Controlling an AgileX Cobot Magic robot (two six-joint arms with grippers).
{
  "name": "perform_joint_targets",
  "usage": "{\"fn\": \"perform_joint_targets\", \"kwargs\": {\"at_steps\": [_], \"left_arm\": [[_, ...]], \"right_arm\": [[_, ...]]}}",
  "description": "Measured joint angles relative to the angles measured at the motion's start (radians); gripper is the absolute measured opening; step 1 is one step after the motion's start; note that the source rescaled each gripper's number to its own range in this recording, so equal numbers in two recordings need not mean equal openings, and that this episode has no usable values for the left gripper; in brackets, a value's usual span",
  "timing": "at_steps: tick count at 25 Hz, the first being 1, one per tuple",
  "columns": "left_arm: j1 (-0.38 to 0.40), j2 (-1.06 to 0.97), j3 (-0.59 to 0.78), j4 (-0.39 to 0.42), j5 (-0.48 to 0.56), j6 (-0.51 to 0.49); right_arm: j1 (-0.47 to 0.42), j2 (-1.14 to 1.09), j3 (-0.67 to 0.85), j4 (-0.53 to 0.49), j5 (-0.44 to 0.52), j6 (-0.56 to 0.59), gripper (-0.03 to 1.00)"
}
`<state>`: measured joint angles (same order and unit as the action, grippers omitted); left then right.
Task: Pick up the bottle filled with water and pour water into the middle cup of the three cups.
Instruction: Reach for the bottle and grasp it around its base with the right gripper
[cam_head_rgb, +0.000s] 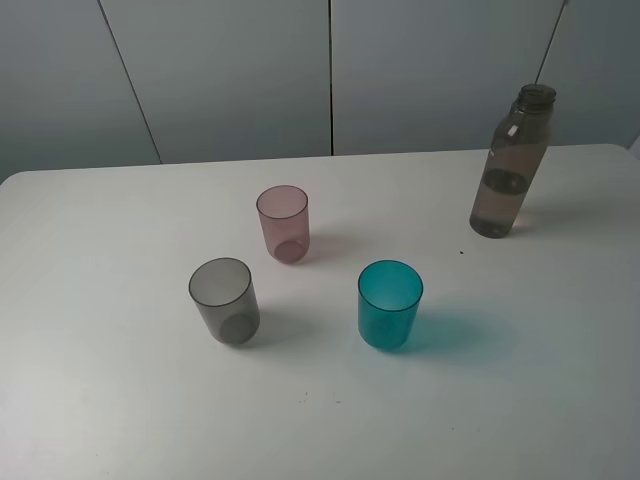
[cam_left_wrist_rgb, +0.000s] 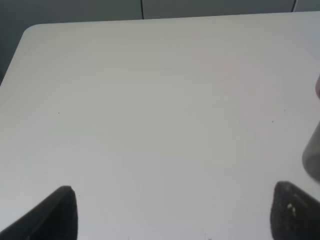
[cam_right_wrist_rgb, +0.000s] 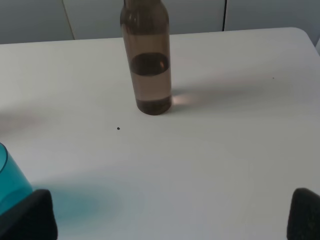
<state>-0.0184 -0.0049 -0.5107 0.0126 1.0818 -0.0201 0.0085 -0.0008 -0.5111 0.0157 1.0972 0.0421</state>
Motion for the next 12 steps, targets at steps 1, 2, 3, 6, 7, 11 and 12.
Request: {"fn": "perform_joint_targets", "kwargs": {"at_steps": [1, 2, 3, 6, 7, 11, 12], "left_arm": [[0.000, 0.000, 0.000, 0.000, 0.000, 0.000], [0.000, 0.000, 0.000, 0.000, 0.000, 0.000], [0.000, 0.000, 0.000, 0.000, 0.000, 0.000], [0.000, 0.000, 0.000, 0.000, 0.000, 0.000], [0.000, 0.000, 0.000, 0.000, 0.000, 0.000], [0.000, 0.000, 0.000, 0.000, 0.000, 0.000], [0.000, 0.000, 0.000, 0.000, 0.000, 0.000]], "right_arm": [[0.000, 0.000, 0.000, 0.000, 0.000, 0.000, 1.00], [0.000, 0.000, 0.000, 0.000, 0.000, 0.000, 1.00], [0.000, 0.000, 0.000, 0.000, 0.000, 0.000, 1.00], [0.000, 0.000, 0.000, 0.000, 0.000, 0.000, 1.00], [0.000, 0.000, 0.000, 0.000, 0.000, 0.000, 1.00], [0.000, 0.000, 0.000, 0.000, 0.000, 0.000, 1.00], [0.000, 0.000, 0.000, 0.000, 0.000, 0.000, 1.00]]}}
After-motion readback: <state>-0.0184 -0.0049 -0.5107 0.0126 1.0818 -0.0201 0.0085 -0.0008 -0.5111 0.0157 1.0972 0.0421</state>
